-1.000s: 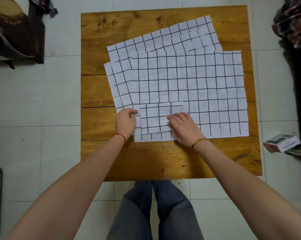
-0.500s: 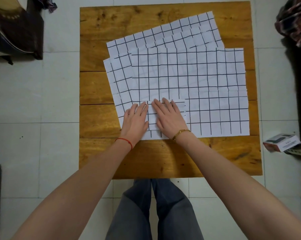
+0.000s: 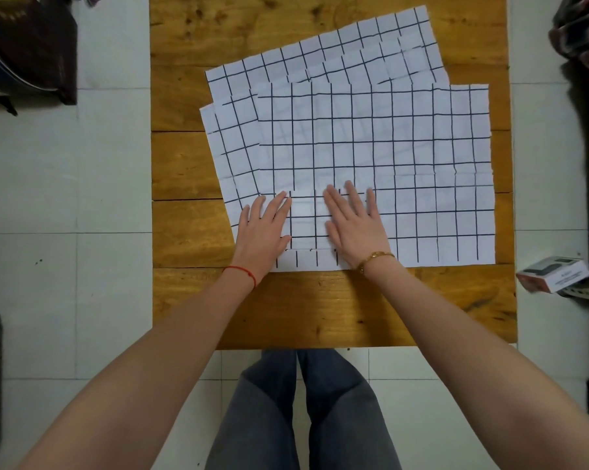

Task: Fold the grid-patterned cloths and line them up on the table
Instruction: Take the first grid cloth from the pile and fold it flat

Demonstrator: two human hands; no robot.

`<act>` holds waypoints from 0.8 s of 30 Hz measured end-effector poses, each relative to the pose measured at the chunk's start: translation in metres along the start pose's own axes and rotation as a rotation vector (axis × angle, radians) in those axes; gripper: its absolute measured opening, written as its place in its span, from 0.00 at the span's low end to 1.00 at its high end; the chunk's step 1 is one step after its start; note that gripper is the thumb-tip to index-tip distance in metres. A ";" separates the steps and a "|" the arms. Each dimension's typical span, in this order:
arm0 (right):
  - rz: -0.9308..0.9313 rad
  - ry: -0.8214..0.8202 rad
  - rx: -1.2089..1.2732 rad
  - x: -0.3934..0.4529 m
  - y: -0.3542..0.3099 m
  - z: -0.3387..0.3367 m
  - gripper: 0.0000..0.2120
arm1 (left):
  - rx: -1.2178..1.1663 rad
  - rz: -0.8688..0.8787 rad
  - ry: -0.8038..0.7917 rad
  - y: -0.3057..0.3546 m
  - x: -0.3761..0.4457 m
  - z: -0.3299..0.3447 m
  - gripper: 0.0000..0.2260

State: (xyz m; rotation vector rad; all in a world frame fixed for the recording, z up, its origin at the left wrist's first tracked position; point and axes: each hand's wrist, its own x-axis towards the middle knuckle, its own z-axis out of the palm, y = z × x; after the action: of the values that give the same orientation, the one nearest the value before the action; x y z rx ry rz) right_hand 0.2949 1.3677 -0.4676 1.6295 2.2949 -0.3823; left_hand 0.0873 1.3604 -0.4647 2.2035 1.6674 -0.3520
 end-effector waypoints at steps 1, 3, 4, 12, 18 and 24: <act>0.045 0.005 -0.001 -0.005 0.010 0.002 0.27 | 0.000 0.004 -0.004 0.000 0.000 0.000 0.31; 0.130 0.011 0.003 -0.016 0.028 0.006 0.28 | 0.005 0.013 -0.005 -0.001 0.001 0.001 0.31; 0.160 0.014 0.003 -0.020 0.034 0.007 0.28 | 0.009 0.018 -0.001 -0.001 0.001 0.002 0.31; 0.220 0.087 0.047 -0.025 0.028 0.001 0.28 | 0.041 0.034 0.023 0.002 -0.007 0.003 0.30; -0.068 0.089 0.057 -0.036 -0.010 0.000 0.27 | 0.002 0.050 0.167 0.009 -0.034 0.006 0.24; -0.237 -0.008 0.014 -0.051 -0.037 0.023 0.27 | 0.048 0.072 0.139 0.017 -0.053 0.026 0.22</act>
State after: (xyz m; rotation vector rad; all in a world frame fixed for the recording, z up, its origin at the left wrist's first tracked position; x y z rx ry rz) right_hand 0.2779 1.3028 -0.4673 1.3613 2.4916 -0.4583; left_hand 0.0895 1.2989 -0.4648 2.3649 1.6601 -0.2270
